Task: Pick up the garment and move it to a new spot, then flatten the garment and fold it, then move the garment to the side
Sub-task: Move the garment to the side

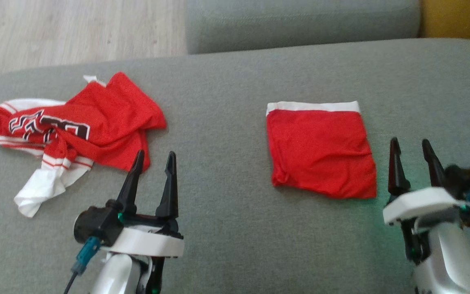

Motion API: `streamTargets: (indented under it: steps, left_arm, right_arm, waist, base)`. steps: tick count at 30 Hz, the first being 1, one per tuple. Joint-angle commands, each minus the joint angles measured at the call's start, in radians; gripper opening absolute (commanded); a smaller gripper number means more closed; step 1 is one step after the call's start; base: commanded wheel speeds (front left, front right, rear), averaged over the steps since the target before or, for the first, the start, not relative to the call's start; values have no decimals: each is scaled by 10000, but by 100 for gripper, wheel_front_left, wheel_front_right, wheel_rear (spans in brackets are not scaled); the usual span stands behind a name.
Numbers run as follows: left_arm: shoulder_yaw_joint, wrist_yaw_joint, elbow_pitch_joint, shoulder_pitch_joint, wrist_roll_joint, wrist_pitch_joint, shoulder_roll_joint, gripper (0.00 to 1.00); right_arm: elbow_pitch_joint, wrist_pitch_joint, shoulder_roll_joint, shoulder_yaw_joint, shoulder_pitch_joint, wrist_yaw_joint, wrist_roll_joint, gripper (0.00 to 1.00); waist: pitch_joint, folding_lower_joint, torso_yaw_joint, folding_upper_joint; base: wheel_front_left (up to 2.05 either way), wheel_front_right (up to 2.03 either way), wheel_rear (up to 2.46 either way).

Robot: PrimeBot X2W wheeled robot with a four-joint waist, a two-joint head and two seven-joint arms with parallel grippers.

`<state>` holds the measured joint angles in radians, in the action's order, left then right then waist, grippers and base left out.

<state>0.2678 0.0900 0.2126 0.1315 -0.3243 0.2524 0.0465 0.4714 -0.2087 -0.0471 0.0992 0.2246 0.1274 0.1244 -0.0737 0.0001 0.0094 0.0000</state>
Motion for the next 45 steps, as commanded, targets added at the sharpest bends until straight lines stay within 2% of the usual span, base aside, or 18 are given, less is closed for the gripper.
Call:
streamTargets:
  steps: [1, 6, 11, 18, 19, 20, 29, 34, 37, 38, 42, 45]
  left_arm:
    - [-212, 54, -272, 559, 29, 93, 37, 100]
    - [-10, 60, -169, 859, -16, 93, 37, 100]
    - [142, 56, -158, 1112, -83, 93, 37, 100]
    - [229, 2, -132, 1246, -85, 94, 37, 100]
    - [237, -4, -133, 1241, -87, 94, 37, 100]
    - [236, -6, -126, 1238, -85, 94, 37, 100]
    - [151, -48, -56, 1089, -92, 94, 37, 100]
    - [127, -80, -84, 892, -143, 94, 37, 100]
    - [81, -79, -91, 762, -151, 94, 37, 100]
    - [81, -79, -91, 762, -151, 94, 37, 100]
    - [72, -78, -168, 711, -237, 94, 37, 100]
    - [68, -93, -342, 761, -672, 94, 37, 100]
  right_arm:
    - [-25, 156, -33, -249, 718, 33, -126, 100]
    - [1214, 823, -32, 83, 1678, 33, -207, 100]
    - [2648, 1629, -49, 295, 2493, 33, 291, 100]
    - [4191, 2121, -241, -144, 3057, 33, 394, 100]
    - [4343, 2103, -254, -199, 3106, 33, 415, 13]
    - [4465, 2038, -270, -246, 3156, 33, 439, 0]
    - [4950, 843, -738, -1120, 3550, 33, -143, 0]
    - [4852, 544, -1227, -2289, 3680, 33, -424, 0]
    - [4666, 586, -1797, -3234, 3730, 33, -405, 0]
    - [4666, 586, -1797, -3234, 3730, 33, -405, 0]
    - [4304, 799, -2925, -4580, 3751, 33, -27, 0]
    - [3921, 1038, -4010, -5579, 3778, 33, 414, 0]
  waist:
    - [-322, -1, 242, 0]
    - [-851, -1, 608, 0]
    - [-1254, -1, 981, 0]
    - [-1374, -1, 1272, 0]
    - [-1363, -1, 1289, 0]
    - [-1349, -1, 1300, 0]
    - [-885, -1, 1015, 0]
    - [-474, -1, 722, 0]
    - [-284, -1, 589, 0]
    - [-284, -1, 589, 0]
    - [-224, -1, 531, 0]
    - [-378, -1, 557, 0]
  base:
    - [0, 0, 0]
    - [0, 0, 0]
    - [0, 0, 0]
    - [0, 0, 0]
    - [0, 0, 0]
    - [0, 0, 0]
    - [0, 0, 0]
    - [0, 0, 0]
    - [0, 0, 0]
    - [0, 0, 0]
    - [0, 0, 0]
    - [0, 0, 0]
